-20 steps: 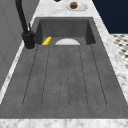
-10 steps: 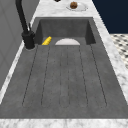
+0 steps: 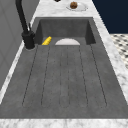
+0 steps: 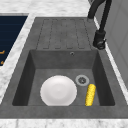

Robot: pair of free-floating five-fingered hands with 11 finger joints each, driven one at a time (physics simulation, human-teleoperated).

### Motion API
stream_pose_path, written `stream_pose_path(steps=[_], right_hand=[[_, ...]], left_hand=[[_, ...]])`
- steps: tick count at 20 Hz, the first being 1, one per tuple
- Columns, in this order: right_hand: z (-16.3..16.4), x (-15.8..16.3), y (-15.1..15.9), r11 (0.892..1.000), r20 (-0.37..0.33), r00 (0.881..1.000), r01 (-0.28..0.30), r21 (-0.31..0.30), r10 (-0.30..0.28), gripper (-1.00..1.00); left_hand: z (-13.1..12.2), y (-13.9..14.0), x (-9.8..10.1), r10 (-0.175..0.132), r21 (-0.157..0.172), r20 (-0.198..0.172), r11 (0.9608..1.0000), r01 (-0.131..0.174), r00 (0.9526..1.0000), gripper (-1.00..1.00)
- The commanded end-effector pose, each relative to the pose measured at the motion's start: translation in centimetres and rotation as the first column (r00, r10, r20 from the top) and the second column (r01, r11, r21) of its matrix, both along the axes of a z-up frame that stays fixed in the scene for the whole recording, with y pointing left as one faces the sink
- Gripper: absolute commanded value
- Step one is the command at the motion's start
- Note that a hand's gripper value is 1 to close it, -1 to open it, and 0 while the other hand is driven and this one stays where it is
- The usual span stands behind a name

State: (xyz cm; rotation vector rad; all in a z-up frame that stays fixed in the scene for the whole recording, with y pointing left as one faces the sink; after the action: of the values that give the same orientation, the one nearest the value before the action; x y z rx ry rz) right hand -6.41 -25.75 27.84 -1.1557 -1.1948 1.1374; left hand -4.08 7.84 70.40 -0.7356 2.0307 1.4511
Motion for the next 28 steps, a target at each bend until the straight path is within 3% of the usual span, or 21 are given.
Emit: stream_pose_path(steps=[1, 6, 10, 15, 28], right_hand=[[0.0, 0.0, 0.0, 1.000, 0.000, 1.000, 0.000, 0.000, 0.000, 0.00], [0.0, 0.0, 0.0, 1.000, 0.000, 1.000, 0.000, 0.000, 0.000, 0.00], [0.0, 0.0, 0.0, 1.000, 0.000, 1.000, 0.000, 0.000, 0.000, 0.00], [0.0, 0.0, 0.0, 1.000, 0.000, 1.000, 0.000, 0.000, 0.000, 0.00], [0.0, 0.0, 0.0, 1.000, 0.000, 1.000, 0.000, 0.000, 0.000, 0.00]], left_hand=[[0.0, 0.0, 0.0, -0.057, -0.123, 0.050, 0.9904, 0.063, 0.9971, -1.00], [0.1, 0.3, 1.3, -0.036, -0.129, 0.112, 0.9903, 0.050, 0.9930, -1.00], [0.1, 0.1, 0.9, -0.030, -0.138, 0.070, 0.9897, 0.040, 0.9971, -1.00], [0.1, 0.1, 0.8, -0.028, -0.147, 0.040, 0.9886, 0.034, 0.9988, -1.00], [0.1, 0.0, 0.5, -0.027, -0.170, 0.050, 0.9848, 0.035, 0.9984, -1.00]])
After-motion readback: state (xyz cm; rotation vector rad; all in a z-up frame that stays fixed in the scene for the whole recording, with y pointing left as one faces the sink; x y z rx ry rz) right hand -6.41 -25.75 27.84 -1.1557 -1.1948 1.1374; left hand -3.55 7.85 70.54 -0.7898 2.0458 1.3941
